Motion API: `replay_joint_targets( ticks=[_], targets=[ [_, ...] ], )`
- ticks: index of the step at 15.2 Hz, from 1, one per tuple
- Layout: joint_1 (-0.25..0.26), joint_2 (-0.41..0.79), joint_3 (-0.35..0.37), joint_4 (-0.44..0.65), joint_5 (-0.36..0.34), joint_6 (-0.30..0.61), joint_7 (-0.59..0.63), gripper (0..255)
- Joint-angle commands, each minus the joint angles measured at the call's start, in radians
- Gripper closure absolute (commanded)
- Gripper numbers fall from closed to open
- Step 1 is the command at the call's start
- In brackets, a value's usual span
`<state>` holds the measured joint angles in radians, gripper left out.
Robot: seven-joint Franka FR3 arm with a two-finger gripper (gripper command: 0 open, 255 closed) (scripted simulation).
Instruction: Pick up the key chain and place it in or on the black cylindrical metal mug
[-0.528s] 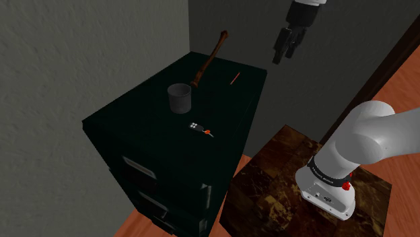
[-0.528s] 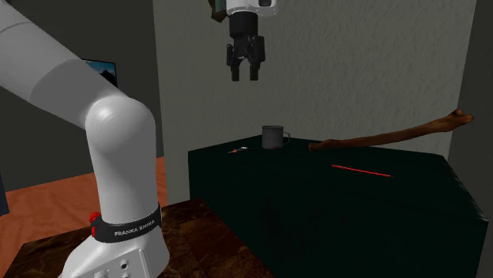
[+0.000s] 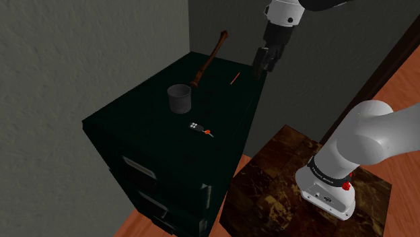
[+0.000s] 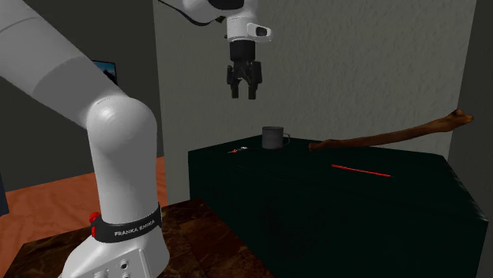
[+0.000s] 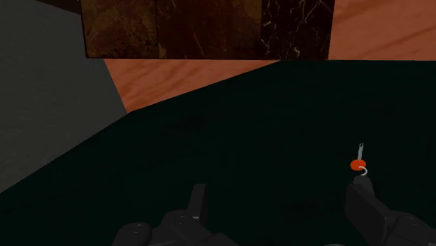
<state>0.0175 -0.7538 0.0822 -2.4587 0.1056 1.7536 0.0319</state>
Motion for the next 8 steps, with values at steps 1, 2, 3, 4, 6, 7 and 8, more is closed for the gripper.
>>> replay_joint_targets(
  ticks=[1, 2, 3, 4, 6, 7, 8],
  targets=[
    [0.016, 0.046, 0.041, -0.009, 0.02, 0.058, 0.033, 0],
    [0.022, 0.069, 0.058, -0.014, 0.027, 0.086, 0.046, 0],
    [0.028, 0.092, 0.075, -0.018, 0.033, 0.113, 0.059, 0],
    [0.034, 0.117, 0.092, -0.02, 0.039, 0.141, 0.072, 0],
    [0.044, 0.17, 0.127, -0.021, 0.048, 0.196, 0.099, 0],
    [0.048, 0.198, 0.144, -0.02, 0.051, 0.223, 0.113, 0],
    [0.052, 0.227, 0.162, -0.017, 0.054, 0.25, 0.127, 0]
  ],
)
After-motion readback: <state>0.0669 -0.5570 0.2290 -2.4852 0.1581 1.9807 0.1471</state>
